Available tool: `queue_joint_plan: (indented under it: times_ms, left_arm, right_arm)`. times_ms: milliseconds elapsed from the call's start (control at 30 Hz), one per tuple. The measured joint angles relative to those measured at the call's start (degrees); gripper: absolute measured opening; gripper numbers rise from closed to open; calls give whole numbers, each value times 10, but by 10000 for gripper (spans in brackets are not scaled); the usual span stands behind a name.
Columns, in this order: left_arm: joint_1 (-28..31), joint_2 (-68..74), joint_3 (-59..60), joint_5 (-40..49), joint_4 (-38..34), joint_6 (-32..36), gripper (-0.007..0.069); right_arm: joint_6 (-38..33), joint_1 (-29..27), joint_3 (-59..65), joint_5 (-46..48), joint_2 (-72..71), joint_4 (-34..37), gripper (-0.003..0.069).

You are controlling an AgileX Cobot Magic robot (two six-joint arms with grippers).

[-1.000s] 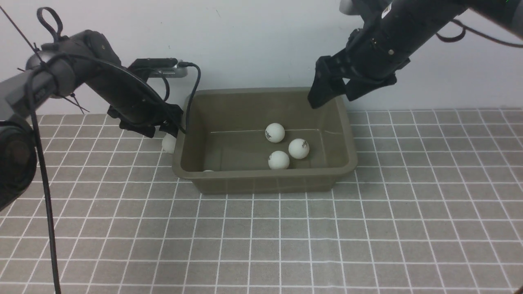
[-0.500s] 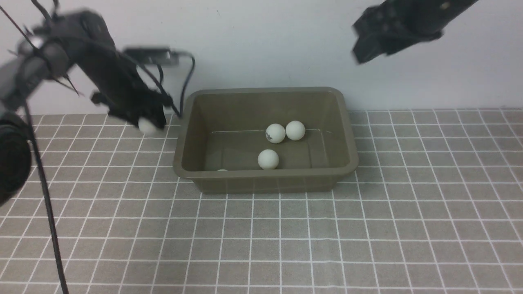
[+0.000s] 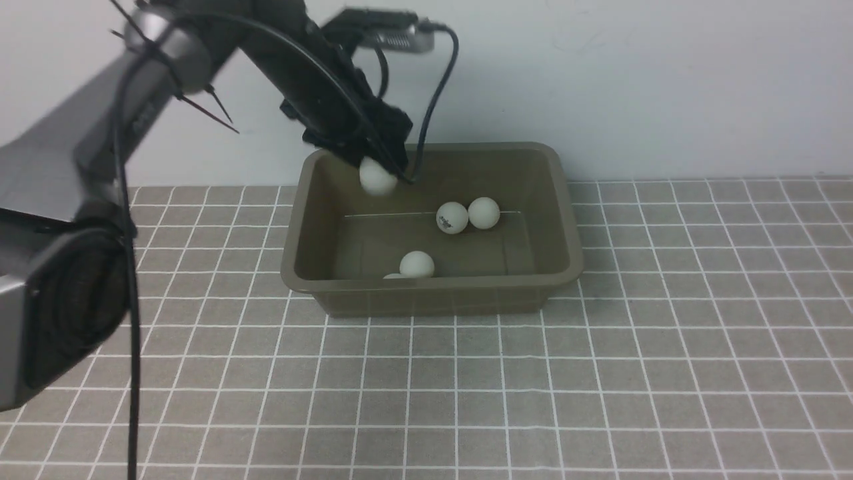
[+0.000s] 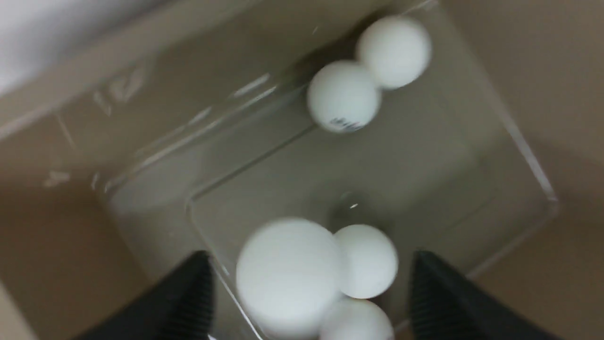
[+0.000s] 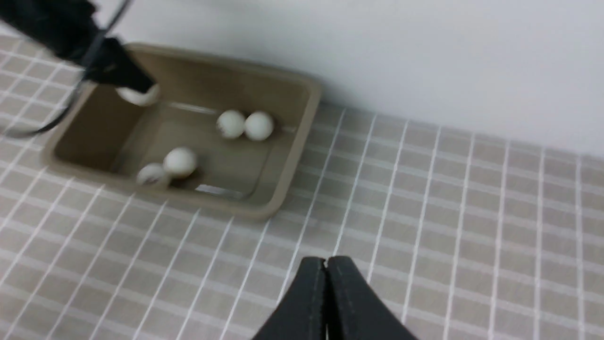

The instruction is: Put the table tennis balls into the box on the grey coffee tablecloth.

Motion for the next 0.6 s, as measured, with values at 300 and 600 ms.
queue_joint_plan:
  times_ms: [300, 600]
  left_arm:
    - [-6, -53, -30, 11, 58, -58, 370]
    - [-7, -318, 55, 16, 121, -69, -5]
  right_arm:
    - [18, 0, 312, -222, -305, 15, -13]
    - [129, 0, 559, -500, -473, -85, -15]
